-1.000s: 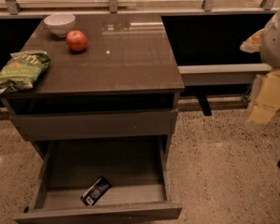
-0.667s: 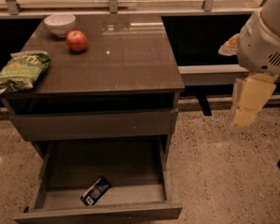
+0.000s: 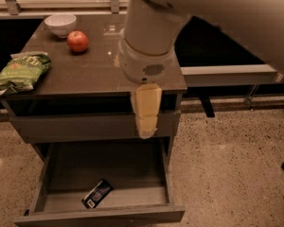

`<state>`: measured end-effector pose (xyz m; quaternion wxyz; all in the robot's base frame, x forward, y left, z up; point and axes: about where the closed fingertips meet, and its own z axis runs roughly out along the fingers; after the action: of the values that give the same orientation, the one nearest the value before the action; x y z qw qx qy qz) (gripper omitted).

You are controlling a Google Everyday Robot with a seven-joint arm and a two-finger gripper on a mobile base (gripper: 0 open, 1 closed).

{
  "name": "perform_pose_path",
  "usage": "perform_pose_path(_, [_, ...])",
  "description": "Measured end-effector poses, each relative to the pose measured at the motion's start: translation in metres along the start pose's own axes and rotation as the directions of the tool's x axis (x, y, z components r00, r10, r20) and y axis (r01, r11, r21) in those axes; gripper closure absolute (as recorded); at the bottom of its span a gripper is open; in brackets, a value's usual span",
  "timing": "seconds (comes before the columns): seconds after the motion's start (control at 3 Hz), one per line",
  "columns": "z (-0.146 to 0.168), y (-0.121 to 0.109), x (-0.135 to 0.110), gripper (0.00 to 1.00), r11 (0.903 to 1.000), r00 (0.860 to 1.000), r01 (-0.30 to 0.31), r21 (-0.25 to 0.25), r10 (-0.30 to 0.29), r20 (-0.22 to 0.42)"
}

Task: Pick rxbar blueberry from middle drawer and place on counter

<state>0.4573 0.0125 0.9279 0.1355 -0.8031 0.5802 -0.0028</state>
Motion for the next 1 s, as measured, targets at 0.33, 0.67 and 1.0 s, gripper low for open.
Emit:
perform_pose_path(0.33, [-0.002,-0.001,-0.005,0.00,0.9999,1.000,0.009,0.006,-0.009,0.003])
perform_pose_path(0.67, [-0.002,-0.001,-0.005,0.00,0.9999,1.000,0.009,0.006,-0.009,0.003])
perform_pose_path(1.0, [0.050,-0.013,-0.027,0.00,0.9983,0.998,0.057,-0.005,-0.057,0.018])
